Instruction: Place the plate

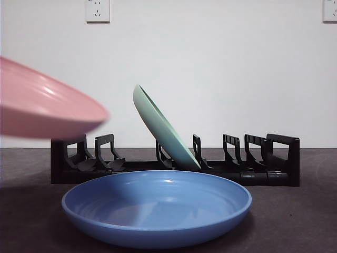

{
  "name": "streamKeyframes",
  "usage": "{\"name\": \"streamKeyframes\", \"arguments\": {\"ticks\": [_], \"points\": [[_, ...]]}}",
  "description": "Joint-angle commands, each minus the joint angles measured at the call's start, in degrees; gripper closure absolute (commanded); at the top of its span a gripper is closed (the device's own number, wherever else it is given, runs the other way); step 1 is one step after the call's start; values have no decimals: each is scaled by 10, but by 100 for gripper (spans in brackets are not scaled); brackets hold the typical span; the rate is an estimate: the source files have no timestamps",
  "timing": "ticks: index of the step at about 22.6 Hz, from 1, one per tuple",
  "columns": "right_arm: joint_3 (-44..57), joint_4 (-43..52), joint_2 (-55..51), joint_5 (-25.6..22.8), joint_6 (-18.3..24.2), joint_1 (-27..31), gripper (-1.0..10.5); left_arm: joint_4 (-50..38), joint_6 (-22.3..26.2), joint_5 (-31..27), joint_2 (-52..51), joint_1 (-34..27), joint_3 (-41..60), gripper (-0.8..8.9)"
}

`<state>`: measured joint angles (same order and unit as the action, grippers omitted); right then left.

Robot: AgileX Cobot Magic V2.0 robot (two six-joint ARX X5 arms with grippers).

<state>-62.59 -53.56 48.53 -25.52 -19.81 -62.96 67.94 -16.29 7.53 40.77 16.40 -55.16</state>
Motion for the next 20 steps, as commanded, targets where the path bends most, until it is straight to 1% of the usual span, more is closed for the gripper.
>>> {"name": "streamKeyframes", "arguments": {"ticks": [1, 4, 8, 10, 16, 17, 20], "points": [[-9, 3, 3, -2, -3, -6, 718, -35, -30, 34, -10, 2, 40, 800], [-9, 3, 3, -2, -3, -6, 718, -66, -36, 46, -10, 2, 77, 800], [-9, 3, 3, -3, -3, -6, 718, -125, -47, 95, 6, 2, 115, 800], [-9, 3, 3, -3, -3, -6, 718, -156, -57, 110, 20, 2, 129, 800], [-9, 3, 3, -8, -3, -6, 718, -216, -56, 110, 80, 9, 137, 800], [-9, 3, 3, -17, -3, -6, 718, -235, -57, 110, 97, 12, 137, 800], [-9, 3, 3, -24, -3, -6, 718, -281, -57, 110, 157, 30, 137, 800]]}}
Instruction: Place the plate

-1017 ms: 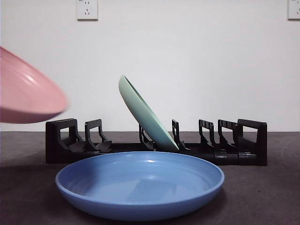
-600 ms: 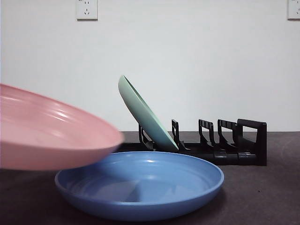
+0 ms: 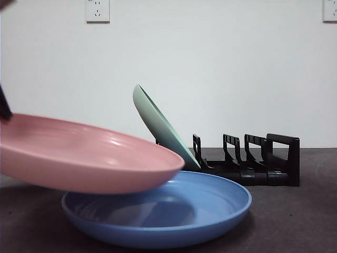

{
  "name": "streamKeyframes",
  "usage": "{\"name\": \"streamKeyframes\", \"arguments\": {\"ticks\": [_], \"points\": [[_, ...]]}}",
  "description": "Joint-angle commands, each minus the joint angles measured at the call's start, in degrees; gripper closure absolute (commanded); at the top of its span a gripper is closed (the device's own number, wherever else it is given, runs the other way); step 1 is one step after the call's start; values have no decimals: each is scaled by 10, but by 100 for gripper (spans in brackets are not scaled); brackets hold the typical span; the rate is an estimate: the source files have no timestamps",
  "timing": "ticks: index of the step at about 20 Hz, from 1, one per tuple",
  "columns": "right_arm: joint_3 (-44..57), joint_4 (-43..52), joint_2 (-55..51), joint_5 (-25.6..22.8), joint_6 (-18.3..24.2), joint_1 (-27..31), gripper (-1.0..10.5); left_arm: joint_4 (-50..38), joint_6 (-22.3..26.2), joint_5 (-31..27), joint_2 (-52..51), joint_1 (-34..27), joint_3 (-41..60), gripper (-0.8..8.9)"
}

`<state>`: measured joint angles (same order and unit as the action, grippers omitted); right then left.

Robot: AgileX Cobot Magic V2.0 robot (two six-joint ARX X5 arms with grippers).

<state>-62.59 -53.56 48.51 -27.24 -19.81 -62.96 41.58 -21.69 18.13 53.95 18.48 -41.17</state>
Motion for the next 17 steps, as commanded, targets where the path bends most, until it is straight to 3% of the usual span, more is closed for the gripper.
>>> {"name": "streamKeyframes", "arguments": {"ticks": [1, 10, 17], "points": [[-9, 3, 4, -12, -3, -6, 718, -28, -2, 4, 43, 15, -3, 800], [-9, 3, 4, -15, -4, -6, 718, -172, -30, 4, 177, 73, -3, 800], [-9, 3, 4, -15, -8, -6, 718, -205, -33, 4, 222, 94, -3, 797]]}}
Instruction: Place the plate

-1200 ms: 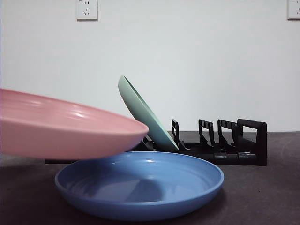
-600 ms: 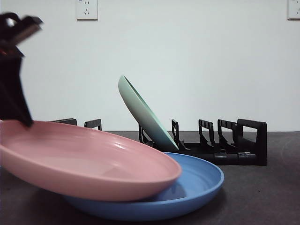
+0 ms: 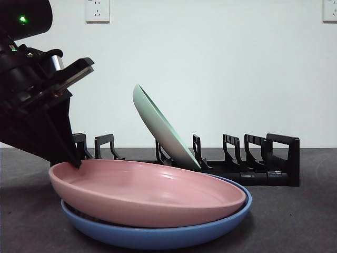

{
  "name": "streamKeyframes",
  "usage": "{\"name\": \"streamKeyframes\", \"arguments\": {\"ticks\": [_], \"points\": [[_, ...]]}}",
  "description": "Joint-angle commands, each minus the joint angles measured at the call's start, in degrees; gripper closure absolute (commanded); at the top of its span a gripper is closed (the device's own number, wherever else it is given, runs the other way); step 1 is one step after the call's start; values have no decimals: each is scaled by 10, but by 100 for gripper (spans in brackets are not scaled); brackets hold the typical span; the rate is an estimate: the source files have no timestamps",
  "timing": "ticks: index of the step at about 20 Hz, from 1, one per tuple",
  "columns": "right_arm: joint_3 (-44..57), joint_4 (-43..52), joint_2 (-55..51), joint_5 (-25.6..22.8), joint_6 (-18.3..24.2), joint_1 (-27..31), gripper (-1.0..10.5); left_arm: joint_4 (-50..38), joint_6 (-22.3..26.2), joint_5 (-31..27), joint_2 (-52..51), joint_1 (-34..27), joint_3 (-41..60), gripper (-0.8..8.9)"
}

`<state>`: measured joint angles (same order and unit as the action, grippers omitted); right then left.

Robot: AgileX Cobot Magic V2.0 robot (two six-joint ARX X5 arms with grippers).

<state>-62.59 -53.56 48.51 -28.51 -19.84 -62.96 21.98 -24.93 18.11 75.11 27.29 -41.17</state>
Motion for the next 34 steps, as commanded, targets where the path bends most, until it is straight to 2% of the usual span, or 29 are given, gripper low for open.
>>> {"name": "streamKeyframes", "arguments": {"ticks": [1, 3, 4, 6, 7, 12, 15, 18, 20, 25, 27, 30, 34], "points": [[-9, 3, 4, -2, -8, -6, 718, -10, -1, 4, 10, 7, -3, 780], [-9, 3, 4, -2, -8, -6, 718, -10, 0, 4, 10, 8, -3, 773], [-9, 3, 4, -2, -8, -6, 718, -10, 0, 4, 10, 8, -3, 738], [-9, 3, 4, -2, -9, -6, 718, -5, -1, 4, 9, 8, -3, 596], [-9, 3, 4, -1, -10, -6, 718, 0, 0, 4, 7, 7, -3, 567], [-9, 3, 4, 0, -14, -6, 718, 45, 5, 3, -53, -14, -7, 557], [-9, 6, 7, 26, -40, -4, 718, 120, 49, 3, -130, -44, -28, 561], [-14, 28, 26, 100, -49, 37, 718, 216, 105, -1, -207, -72, -65, 563], [-26, 56, 54, 183, -49, 87, 718, 259, 126, -6, -255, -84, -87, 563], [-93, 121, 189, 396, -36, 226, 718, 281, 119, -6, -362, -89, -101, 563], [-140, 126, 264, 451, -26, 258, 718, 287, 110, -6, -389, -89, -101, 563], [-219, 133, 376, 489, -13, 269, 718, 304, 103, -6, -407, -89, -101, 563], [-326, 135, 504, 495, 7, 263, 718, 329, 103, -6, -407, -89, -101, 563]]}}
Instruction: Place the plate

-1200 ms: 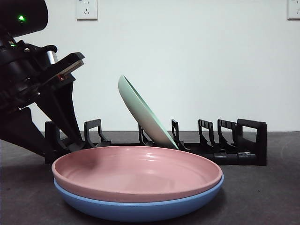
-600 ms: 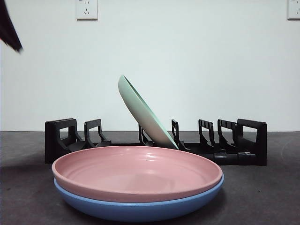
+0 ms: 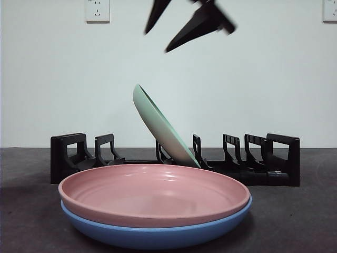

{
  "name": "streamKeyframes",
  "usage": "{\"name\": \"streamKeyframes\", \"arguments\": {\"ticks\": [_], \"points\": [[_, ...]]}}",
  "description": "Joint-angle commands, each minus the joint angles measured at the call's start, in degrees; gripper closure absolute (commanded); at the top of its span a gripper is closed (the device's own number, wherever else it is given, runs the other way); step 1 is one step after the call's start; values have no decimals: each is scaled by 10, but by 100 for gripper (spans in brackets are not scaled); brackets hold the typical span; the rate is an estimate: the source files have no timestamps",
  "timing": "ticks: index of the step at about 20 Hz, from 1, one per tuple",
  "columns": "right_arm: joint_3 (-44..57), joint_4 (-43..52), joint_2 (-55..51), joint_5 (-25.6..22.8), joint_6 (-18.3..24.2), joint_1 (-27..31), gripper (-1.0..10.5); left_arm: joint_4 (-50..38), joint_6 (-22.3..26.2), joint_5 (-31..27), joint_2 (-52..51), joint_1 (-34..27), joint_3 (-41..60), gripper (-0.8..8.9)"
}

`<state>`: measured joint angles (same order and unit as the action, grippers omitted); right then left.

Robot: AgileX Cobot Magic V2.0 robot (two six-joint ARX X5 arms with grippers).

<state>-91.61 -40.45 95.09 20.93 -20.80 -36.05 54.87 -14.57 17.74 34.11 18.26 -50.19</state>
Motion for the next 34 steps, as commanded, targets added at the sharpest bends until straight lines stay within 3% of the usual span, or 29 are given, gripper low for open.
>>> {"name": "streamKeyframes", "arguments": {"ticks": [1, 9, 11, 22, 25, 34], "points": [[-56, 4, 65, 1, 20, -6, 718, 0, -1, -2, 3, 1, -10, 563], [-86, 33, 140, -3, 24, -6, 722, -5, 0, -3, 3, 1, -10, 563], [-86, 32, 147, -3, 24, -9, 799, -5, 0, -3, 3, 1, -10, 563], [-86, 20, 164, -8, 24, -18, 938, -5, 0, -3, 3, 1, -10, 563], [-91, -3, 159, 9, 25, -18, 938, -5, 0, -3, 3, 1, -10, 563], [-204, -117, 106, 16, 81, -33, 937, -6, 0, -3, 3, 1, -10, 563]]}}
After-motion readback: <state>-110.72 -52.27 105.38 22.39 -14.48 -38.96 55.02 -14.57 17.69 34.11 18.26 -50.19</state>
